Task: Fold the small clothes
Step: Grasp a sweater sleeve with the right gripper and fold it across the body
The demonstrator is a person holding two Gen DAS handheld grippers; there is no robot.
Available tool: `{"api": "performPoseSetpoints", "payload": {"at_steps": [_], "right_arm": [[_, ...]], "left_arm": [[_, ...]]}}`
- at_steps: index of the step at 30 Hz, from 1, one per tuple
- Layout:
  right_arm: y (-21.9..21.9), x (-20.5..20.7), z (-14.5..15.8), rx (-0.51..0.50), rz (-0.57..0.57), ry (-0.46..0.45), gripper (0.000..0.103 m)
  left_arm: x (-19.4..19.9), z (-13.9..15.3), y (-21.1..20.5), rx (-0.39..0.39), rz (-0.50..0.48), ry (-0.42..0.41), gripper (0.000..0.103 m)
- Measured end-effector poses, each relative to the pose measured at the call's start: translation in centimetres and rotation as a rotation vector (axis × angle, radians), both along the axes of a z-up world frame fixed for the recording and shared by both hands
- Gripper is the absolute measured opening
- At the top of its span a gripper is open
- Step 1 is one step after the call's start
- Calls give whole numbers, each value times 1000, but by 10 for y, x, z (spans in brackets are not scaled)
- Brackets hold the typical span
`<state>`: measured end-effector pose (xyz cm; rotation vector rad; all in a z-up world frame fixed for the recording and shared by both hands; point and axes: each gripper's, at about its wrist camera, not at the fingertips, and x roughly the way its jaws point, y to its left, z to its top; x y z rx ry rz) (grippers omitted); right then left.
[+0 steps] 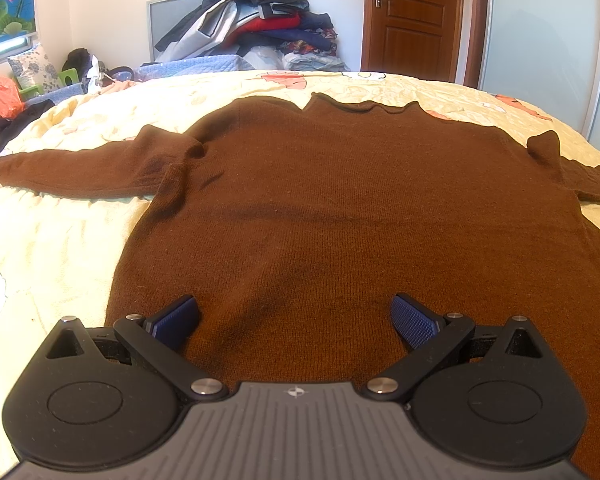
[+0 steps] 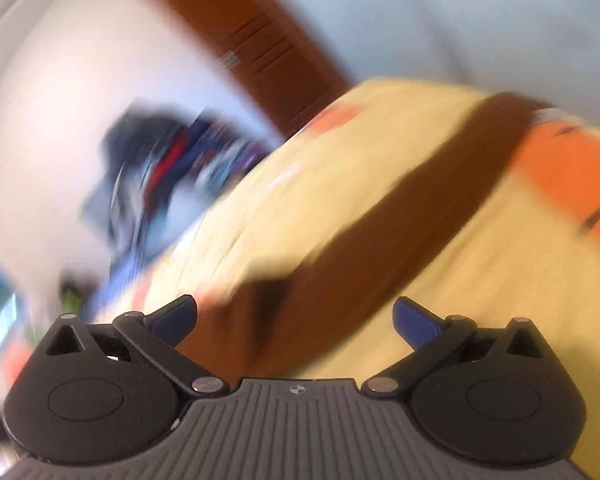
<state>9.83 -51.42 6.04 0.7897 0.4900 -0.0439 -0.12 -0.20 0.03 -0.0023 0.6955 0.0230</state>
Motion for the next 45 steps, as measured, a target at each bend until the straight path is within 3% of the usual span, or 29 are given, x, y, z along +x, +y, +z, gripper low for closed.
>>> {"api": "performPoseSetpoints", "payload": {"at_steps": [3,6,7,11,14,17,20,21,25,28,32,35,36,37,38,39,41,43,45], "right_arm": [[-83,21,-13,88,-179,50,96],[-131,38,-34,198,-235,105,87],[-141,41,-41,230,-246,107,80],[-155,53,-51,300,-263,67,80],[-164,65,-51,277,-244,54,75],[-165,70,-53,248,-242,57,57],[-170,73,-61,234,-262,66,20],[-170,73,-64,228,-274,74,14],[-155,67,-50,145,-280,51,15],[-114,71,-20,73,-189,-26,15],[5,74,31,-65,110,-172,15],[125,65,46,-151,420,-235,17],[165,61,41,-186,524,-215,35],[196,58,33,-211,610,-190,65],[223,53,23,-240,679,-158,76],[244,47,13,-281,719,-129,83],[260,30,4,-349,723,-122,81],[252,12,5,-320,709,-149,81],[235,-4,5,-255,686,-162,85]], "left_arm": [[0,0,0,0,0,0,103],[0,0,0,0,0,0,103],[0,0,0,0,0,0,103],[0,0,0,0,0,0,103],[0,0,0,0,0,0,103],[0,0,0,0,0,0,103],[0,0,0,0,-1,0,103],[0,0,0,-1,-1,0,103],[0,0,0,-1,-1,0,103],[0,0,0,0,0,0,103],[0,0,0,0,-1,0,103],[0,0,0,0,-1,0,103],[0,0,0,0,-1,0,103],[0,0,0,0,-1,0,103],[0,0,0,0,-2,0,103],[0,0,1,-1,-3,1,103],[0,3,2,-5,-15,10,103],[3,12,4,-51,-47,21,103],[14,26,8,-173,-97,1,103]]}}
